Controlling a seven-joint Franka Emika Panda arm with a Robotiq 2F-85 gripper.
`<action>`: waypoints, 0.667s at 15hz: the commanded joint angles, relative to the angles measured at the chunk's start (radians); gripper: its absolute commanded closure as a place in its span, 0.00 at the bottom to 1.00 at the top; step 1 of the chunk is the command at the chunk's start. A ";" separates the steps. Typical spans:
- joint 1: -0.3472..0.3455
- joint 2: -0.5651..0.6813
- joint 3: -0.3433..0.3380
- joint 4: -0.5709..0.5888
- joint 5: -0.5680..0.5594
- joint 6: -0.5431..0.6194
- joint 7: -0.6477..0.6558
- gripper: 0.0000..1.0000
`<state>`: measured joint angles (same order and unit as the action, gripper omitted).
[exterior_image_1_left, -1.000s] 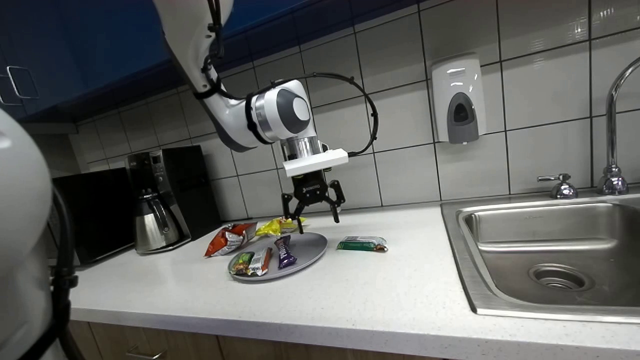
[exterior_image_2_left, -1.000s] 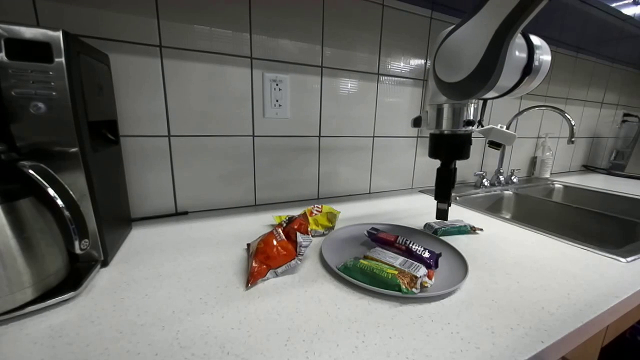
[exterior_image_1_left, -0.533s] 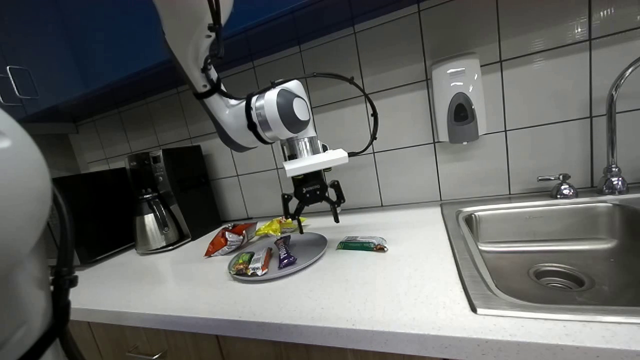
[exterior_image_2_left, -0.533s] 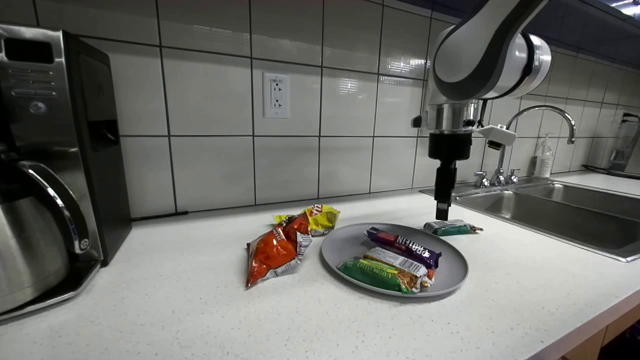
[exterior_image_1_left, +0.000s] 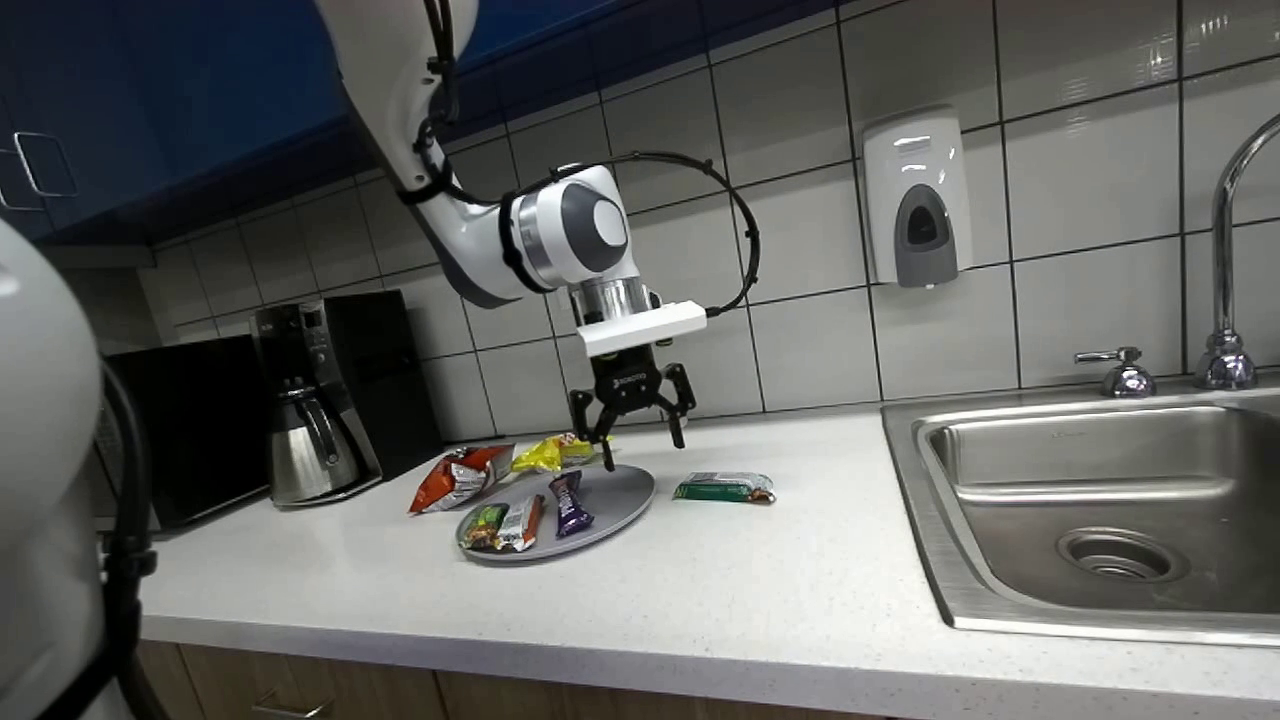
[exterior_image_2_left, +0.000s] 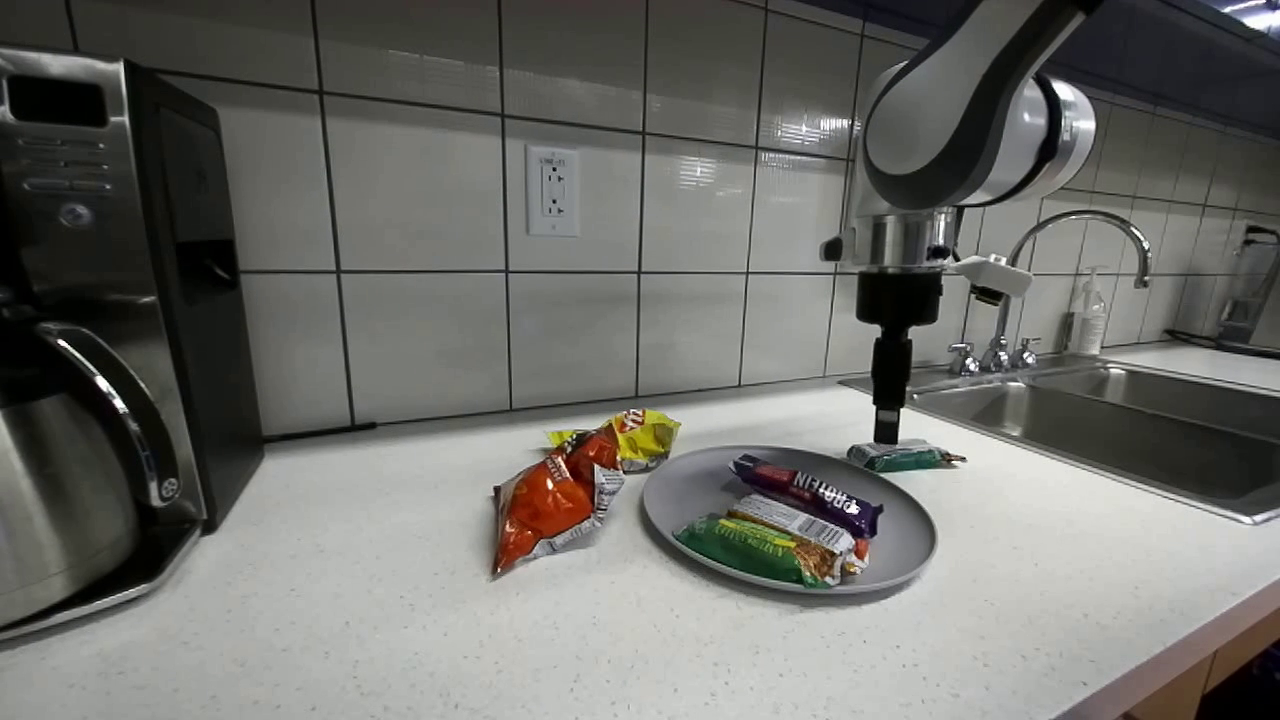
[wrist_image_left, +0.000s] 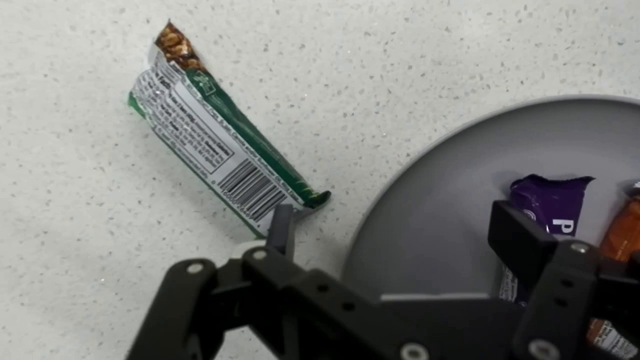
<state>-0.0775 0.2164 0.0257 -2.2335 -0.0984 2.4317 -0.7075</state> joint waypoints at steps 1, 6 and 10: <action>-0.039 0.018 -0.003 0.042 0.016 -0.007 -0.146 0.00; -0.106 0.045 -0.007 0.077 0.098 -0.011 -0.395 0.00; -0.160 0.091 -0.004 0.127 0.185 -0.041 -0.619 0.00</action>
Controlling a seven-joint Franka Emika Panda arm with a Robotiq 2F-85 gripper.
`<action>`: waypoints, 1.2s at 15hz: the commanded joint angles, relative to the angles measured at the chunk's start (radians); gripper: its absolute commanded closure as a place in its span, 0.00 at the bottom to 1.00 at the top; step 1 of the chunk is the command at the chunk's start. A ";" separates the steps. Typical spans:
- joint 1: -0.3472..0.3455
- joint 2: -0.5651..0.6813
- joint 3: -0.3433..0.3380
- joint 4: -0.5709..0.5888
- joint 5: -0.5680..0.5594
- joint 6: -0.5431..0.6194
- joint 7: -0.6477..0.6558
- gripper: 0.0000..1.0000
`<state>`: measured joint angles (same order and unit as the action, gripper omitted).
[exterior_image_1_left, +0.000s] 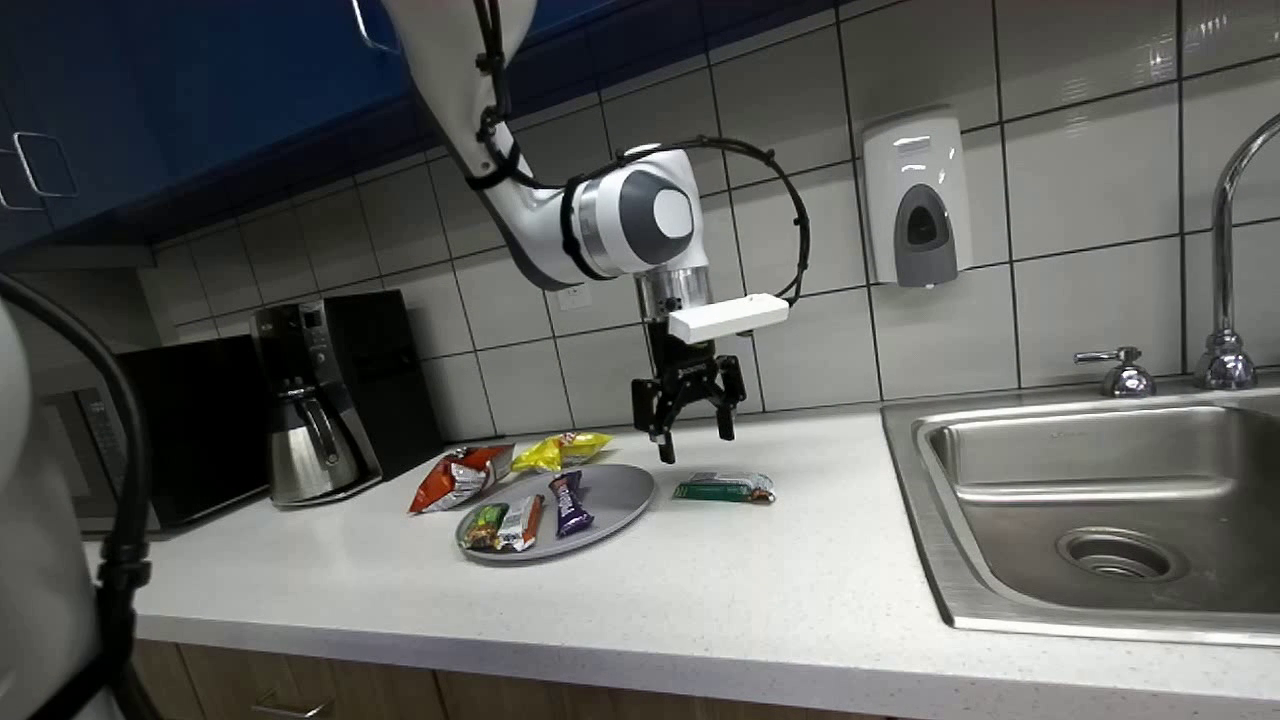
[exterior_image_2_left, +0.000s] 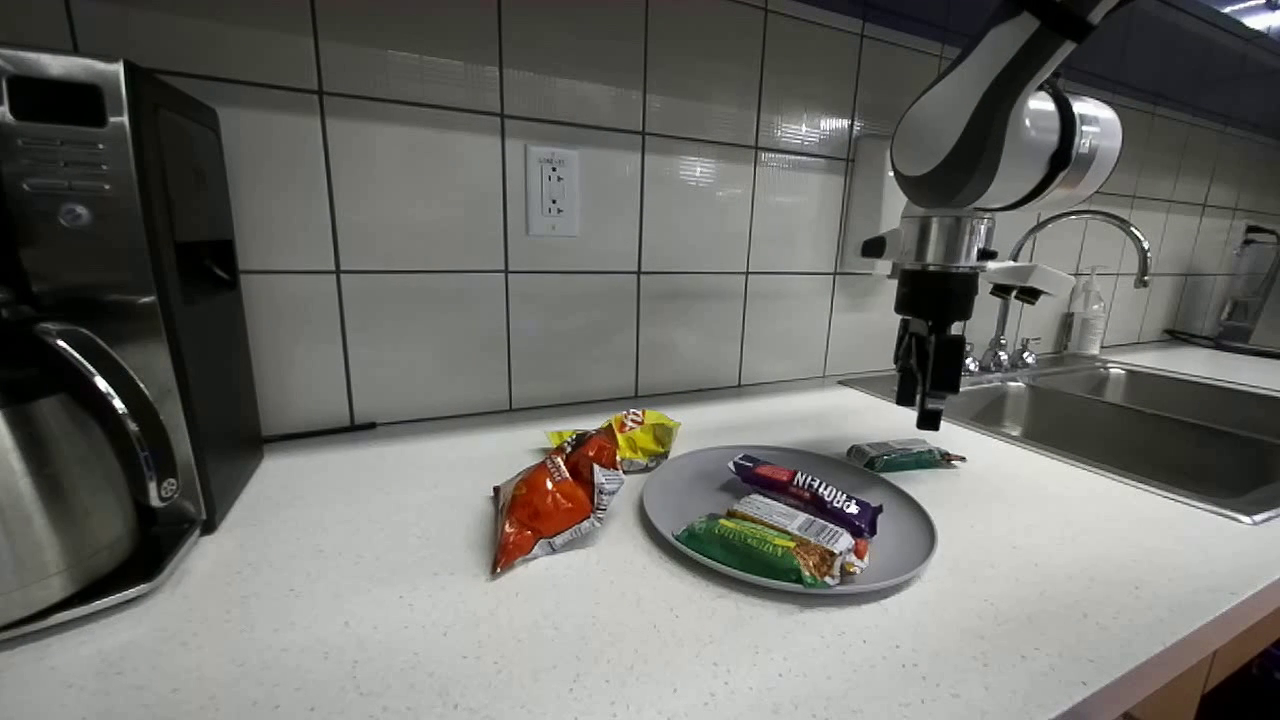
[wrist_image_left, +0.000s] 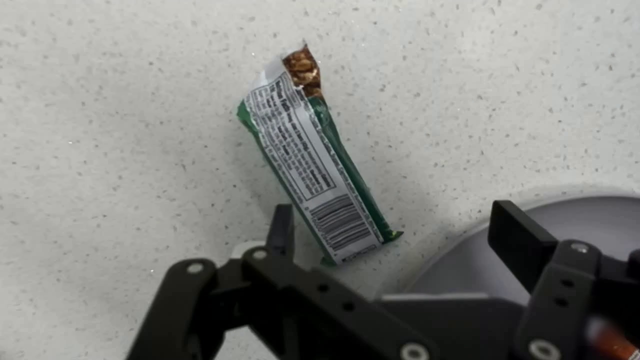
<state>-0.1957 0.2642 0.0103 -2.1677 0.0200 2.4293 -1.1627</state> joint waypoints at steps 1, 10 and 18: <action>-0.053 0.059 0.015 0.077 0.087 -0.048 -0.216 0.00; -0.080 0.163 0.002 0.200 0.106 -0.181 -0.513 0.00; -0.057 0.207 -0.017 0.247 0.069 -0.168 -0.503 0.00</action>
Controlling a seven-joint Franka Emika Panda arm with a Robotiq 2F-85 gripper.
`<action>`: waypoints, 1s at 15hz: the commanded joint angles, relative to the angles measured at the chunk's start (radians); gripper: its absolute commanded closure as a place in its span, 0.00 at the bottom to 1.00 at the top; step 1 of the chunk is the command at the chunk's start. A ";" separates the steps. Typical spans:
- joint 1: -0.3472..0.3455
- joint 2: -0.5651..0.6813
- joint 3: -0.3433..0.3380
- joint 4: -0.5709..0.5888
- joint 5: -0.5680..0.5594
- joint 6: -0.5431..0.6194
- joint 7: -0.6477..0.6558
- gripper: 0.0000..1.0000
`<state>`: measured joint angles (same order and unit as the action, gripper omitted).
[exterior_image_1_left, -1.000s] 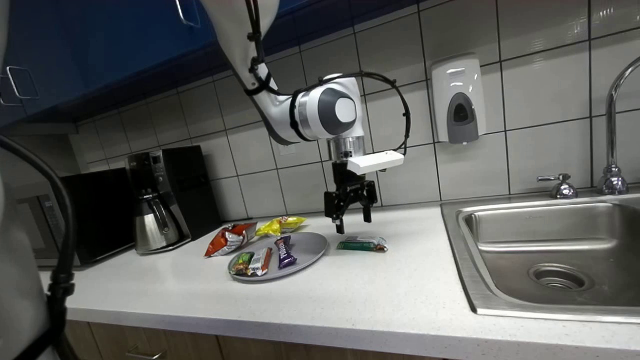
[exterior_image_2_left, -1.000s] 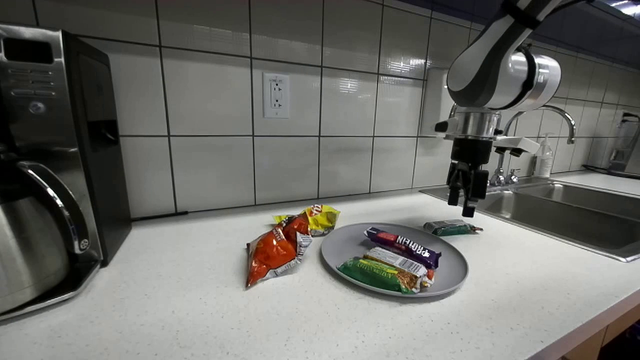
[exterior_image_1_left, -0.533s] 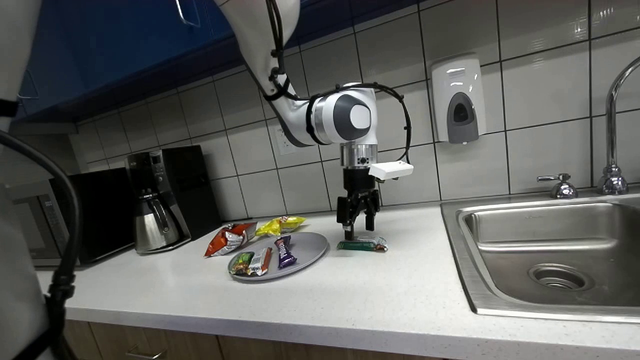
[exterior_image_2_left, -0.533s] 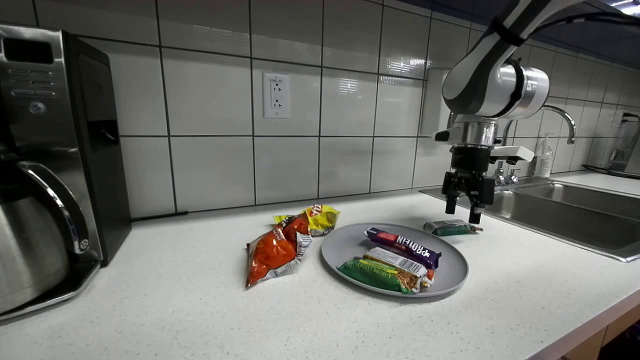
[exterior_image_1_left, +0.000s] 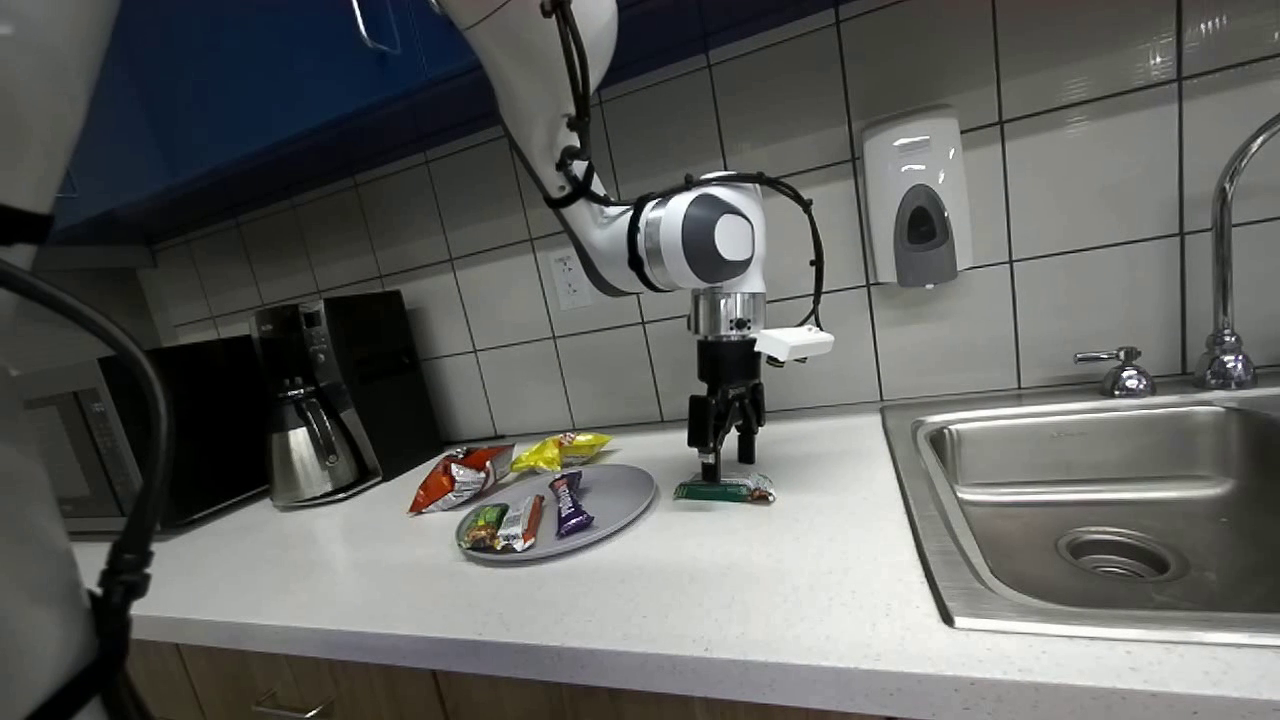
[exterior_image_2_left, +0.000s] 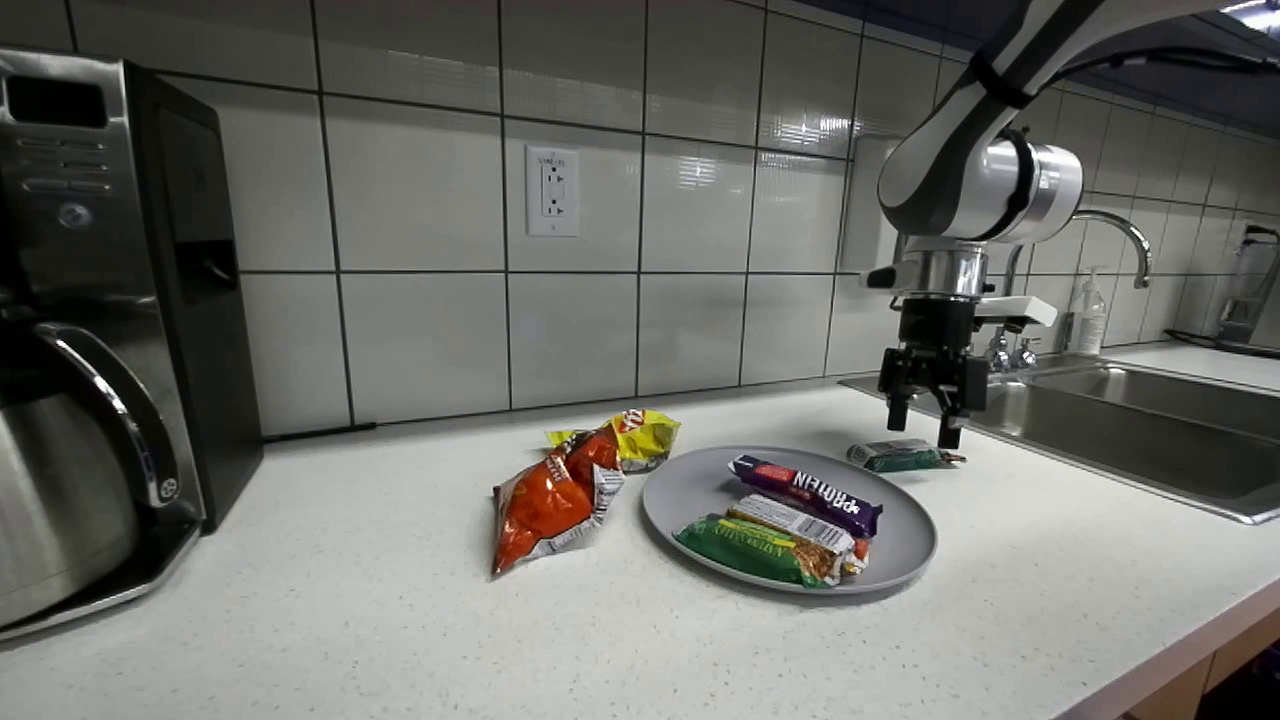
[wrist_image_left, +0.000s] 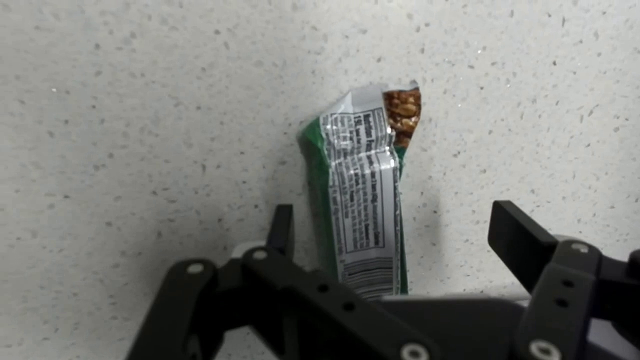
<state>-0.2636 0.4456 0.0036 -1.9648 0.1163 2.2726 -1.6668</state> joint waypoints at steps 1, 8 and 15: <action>0.015 0.031 -0.012 0.048 -0.033 -0.005 0.008 0.00; 0.025 0.055 -0.003 0.065 -0.031 0.015 0.017 0.00; 0.032 0.054 -0.003 0.046 -0.032 0.039 0.027 0.00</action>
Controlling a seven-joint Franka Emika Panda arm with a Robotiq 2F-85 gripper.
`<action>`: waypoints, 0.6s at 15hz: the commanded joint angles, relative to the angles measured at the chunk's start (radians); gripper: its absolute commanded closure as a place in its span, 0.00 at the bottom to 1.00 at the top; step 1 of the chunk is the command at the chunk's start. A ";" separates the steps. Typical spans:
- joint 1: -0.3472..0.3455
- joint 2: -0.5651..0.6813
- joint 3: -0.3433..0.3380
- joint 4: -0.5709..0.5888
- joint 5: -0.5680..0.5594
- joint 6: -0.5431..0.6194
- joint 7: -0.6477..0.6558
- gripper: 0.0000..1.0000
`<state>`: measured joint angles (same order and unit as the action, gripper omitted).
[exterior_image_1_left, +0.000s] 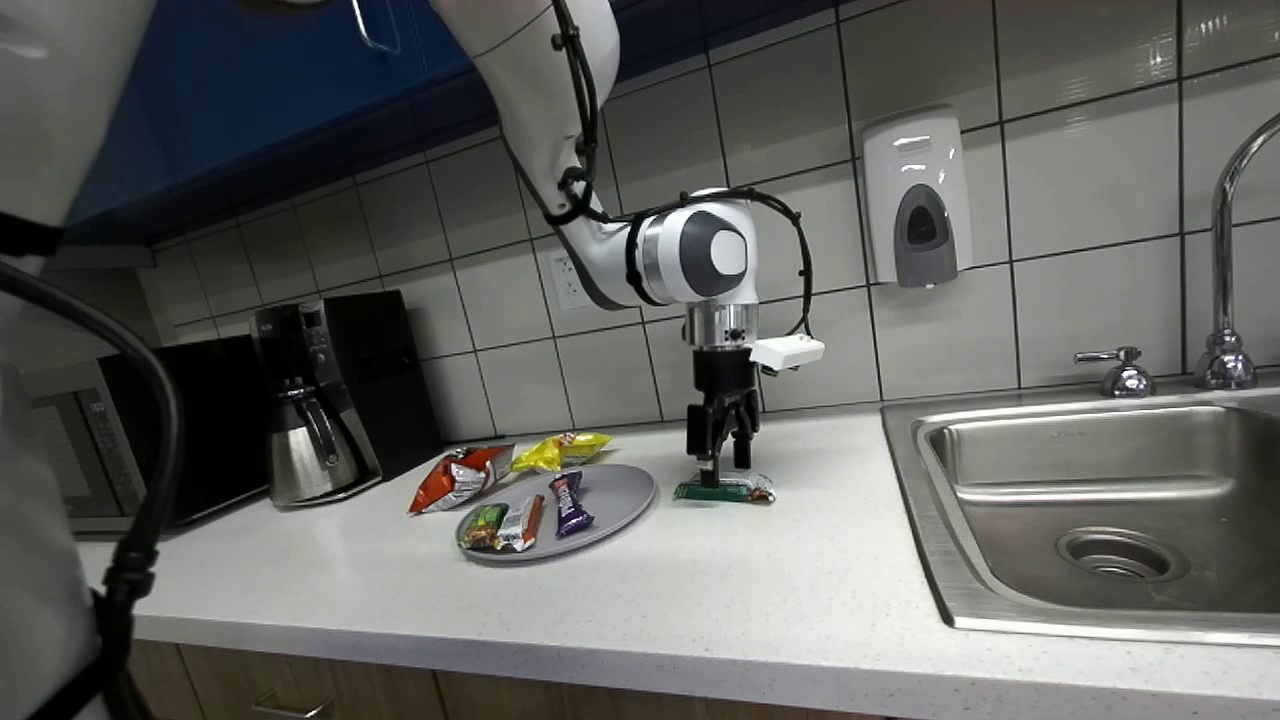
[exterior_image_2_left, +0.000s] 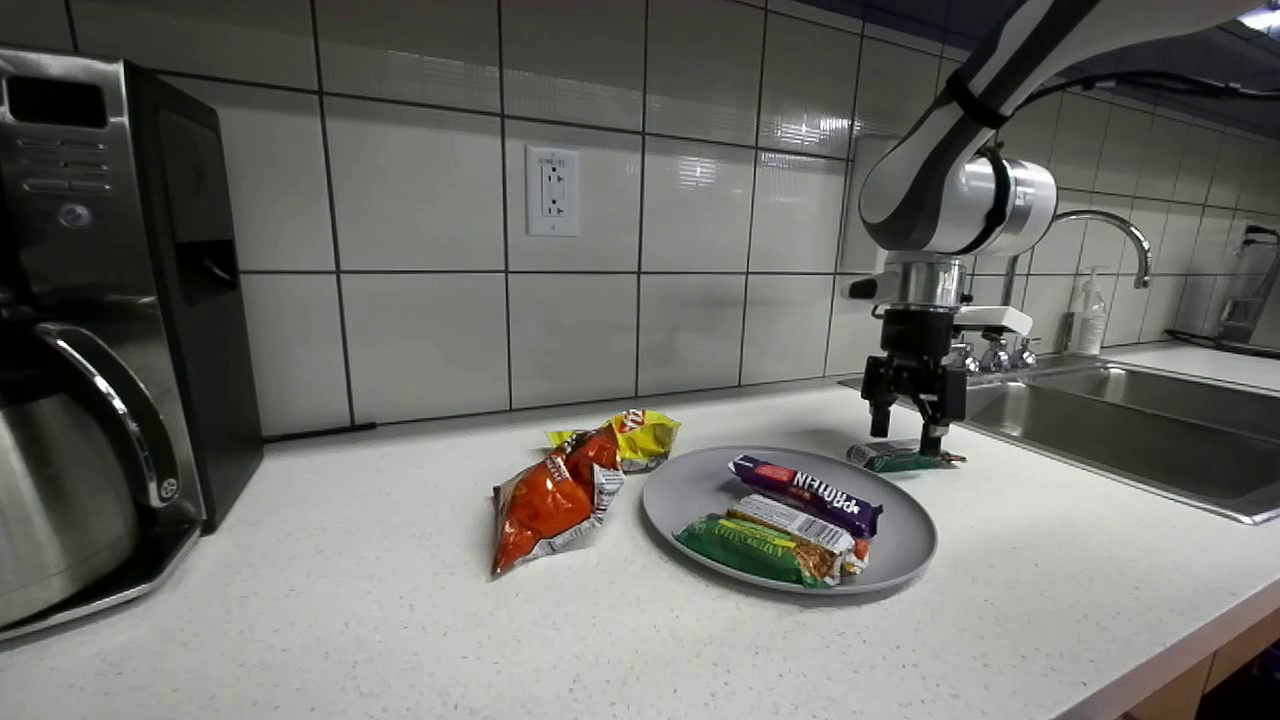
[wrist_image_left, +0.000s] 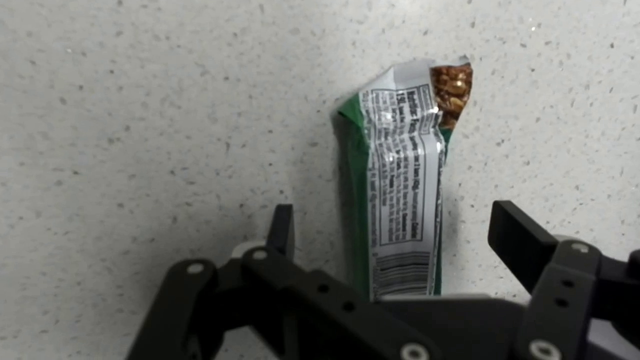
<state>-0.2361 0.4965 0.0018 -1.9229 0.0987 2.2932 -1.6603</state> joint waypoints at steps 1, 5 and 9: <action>0.004 0.004 0.000 0.004 -0.012 0.021 0.020 0.00; 0.006 0.004 -0.001 0.002 -0.017 0.034 0.021 0.05; 0.005 0.003 0.000 0.000 -0.015 0.041 0.019 0.39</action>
<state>-0.2343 0.5018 0.0018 -1.9230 0.0987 2.3159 -1.6599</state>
